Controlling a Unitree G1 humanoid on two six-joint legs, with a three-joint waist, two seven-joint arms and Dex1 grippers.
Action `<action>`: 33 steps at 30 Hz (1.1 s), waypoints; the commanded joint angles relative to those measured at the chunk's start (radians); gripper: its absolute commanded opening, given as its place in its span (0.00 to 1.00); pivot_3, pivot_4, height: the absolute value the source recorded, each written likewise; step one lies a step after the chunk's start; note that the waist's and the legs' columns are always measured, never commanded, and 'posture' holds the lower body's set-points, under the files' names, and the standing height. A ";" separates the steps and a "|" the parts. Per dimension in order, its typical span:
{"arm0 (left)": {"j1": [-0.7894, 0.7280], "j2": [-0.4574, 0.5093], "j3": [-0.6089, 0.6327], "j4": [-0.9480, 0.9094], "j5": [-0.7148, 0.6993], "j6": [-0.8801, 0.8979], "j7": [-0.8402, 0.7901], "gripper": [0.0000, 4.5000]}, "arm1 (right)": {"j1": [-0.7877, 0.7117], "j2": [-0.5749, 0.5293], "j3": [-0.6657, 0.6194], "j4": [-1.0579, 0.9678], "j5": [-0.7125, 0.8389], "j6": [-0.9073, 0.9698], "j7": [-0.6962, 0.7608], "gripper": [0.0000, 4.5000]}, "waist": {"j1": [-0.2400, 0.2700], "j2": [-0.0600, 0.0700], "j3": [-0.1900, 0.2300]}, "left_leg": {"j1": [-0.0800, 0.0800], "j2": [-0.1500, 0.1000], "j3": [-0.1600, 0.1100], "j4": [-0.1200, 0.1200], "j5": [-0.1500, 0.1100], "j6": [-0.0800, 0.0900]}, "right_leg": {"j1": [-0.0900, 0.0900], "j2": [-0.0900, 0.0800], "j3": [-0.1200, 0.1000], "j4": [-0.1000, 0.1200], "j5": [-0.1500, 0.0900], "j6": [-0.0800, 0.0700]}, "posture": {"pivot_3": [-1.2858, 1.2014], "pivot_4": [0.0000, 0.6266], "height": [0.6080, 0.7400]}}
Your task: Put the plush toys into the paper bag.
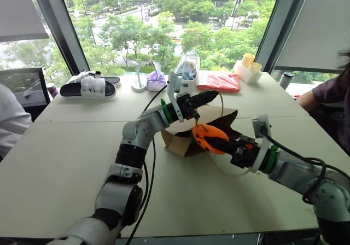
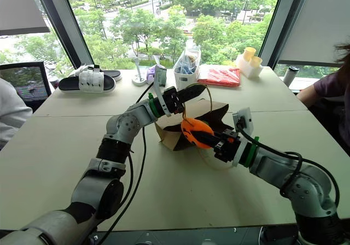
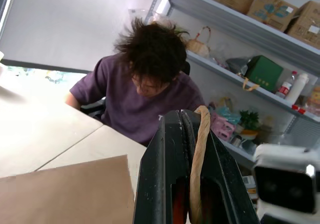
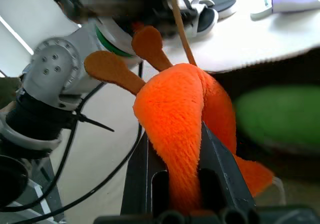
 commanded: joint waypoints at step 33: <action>0.049 0.007 -0.004 -0.201 -0.146 0.169 -0.031 0.00 | -0.394 0.126 0.170 0.296 -0.445 0.067 -0.005 0.01 | 0.000 0.000 0.000 | -0.001 0.000 -0.001 0.000 0.000 0.000 | -0.001 0.000 0.000 0.001 0.000 0.000 | 0.52 0.24 1.00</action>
